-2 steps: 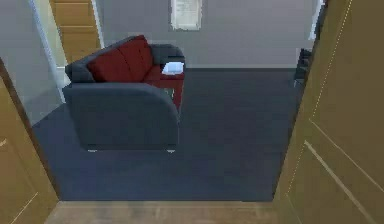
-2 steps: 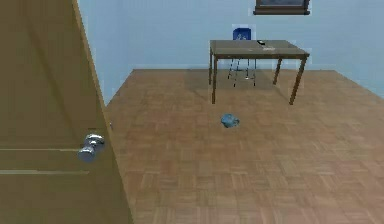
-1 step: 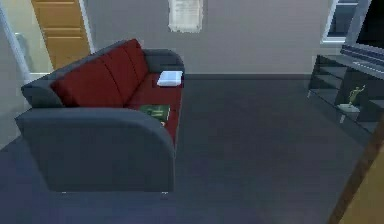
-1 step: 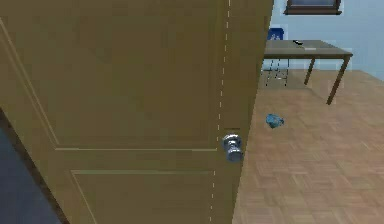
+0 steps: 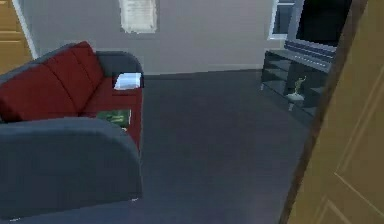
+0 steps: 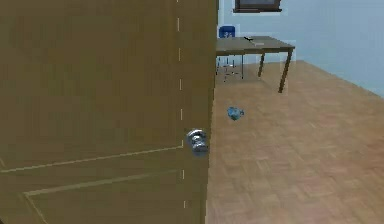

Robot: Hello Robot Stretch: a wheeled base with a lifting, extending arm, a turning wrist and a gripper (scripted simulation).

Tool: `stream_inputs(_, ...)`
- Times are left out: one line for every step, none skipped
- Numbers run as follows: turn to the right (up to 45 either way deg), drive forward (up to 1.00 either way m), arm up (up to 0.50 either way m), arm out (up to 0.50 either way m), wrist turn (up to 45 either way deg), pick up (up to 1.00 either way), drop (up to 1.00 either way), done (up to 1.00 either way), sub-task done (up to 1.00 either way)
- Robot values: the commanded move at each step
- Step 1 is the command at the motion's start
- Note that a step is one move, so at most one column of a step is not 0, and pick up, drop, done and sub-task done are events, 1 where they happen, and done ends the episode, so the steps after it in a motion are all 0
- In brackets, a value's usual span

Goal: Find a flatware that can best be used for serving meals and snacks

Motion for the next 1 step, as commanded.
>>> stream_inputs(0.0,1.00,0.00,0.00,0.0,0.00,0.00,0.00,0.00)
